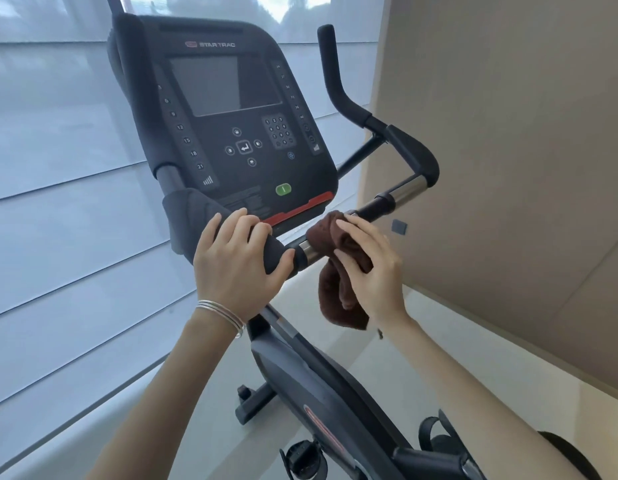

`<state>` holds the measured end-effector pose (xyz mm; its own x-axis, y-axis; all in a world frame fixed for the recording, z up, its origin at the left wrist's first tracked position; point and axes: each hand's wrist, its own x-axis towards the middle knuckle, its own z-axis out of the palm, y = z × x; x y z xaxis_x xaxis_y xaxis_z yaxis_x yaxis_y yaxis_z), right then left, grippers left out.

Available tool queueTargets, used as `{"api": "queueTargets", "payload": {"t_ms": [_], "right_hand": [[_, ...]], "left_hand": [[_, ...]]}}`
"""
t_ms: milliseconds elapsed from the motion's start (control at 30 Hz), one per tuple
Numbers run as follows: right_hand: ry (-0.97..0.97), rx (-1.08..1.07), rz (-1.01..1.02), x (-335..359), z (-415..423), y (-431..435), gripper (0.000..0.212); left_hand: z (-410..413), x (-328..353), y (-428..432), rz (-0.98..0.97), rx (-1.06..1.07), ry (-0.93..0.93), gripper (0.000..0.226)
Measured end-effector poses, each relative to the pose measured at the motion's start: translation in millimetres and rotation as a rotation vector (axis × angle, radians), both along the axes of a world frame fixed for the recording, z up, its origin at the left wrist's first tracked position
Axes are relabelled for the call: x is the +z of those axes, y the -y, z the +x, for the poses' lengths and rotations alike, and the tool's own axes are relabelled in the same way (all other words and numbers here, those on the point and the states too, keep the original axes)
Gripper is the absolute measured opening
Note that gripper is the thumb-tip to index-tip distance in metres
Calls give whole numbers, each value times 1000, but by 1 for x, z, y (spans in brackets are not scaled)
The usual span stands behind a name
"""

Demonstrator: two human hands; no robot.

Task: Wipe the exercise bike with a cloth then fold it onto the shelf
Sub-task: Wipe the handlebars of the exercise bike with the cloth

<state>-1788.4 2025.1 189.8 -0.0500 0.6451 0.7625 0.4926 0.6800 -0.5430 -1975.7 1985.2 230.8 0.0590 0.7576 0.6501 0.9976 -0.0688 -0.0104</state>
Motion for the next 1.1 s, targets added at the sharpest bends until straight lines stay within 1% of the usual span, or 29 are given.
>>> {"api": "queueTargets", "payload": {"t_ms": [133,200,300,367,433,567,600,667,733,800,867,967,1033,1100], "right_hand": [[-154,3,-107,-6,14,9,38],[-155,36,-114,-16,14,18,39],[-82,104,-158,-34,6,24,39],[-113,119,-205,-42,-2,22,38],[-202,75,-230,-46,-7,16,37],[-470,-44,-326,-41,2,-11,32],[-495,-79,-343,-38,7,-18,31],[-460,-102,-332,-37,11,-21,31],[-366,-5,-296,-41,8,-11,32],[-212,103,-239,-47,1,3,35],[-133,125,-196,-48,-1,5,35],[-214,49,-211,-38,8,-4,31],[-284,-18,-261,-32,14,-11,30],[-318,-30,-307,-29,15,-11,31]], "left_hand": [[0,0,0,14,9,-2,47],[0,-1,-1,23,17,-7,47],[-1,-2,-1,27,30,-19,48],[-1,-3,-2,31,42,-28,48],[-1,-4,-2,35,47,-29,49],[0,-4,-3,62,58,-28,47],[0,-4,-4,67,62,-26,46],[1,-4,-5,80,71,-21,43],[1,-5,-6,99,72,-17,41],[1,-5,-6,104,70,-15,41],[1,-5,-5,96,71,-20,41],[2,-4,-5,87,71,-22,42],[2,-4,-4,82,68,-21,40],[2,-5,-4,85,69,-20,39]]}}
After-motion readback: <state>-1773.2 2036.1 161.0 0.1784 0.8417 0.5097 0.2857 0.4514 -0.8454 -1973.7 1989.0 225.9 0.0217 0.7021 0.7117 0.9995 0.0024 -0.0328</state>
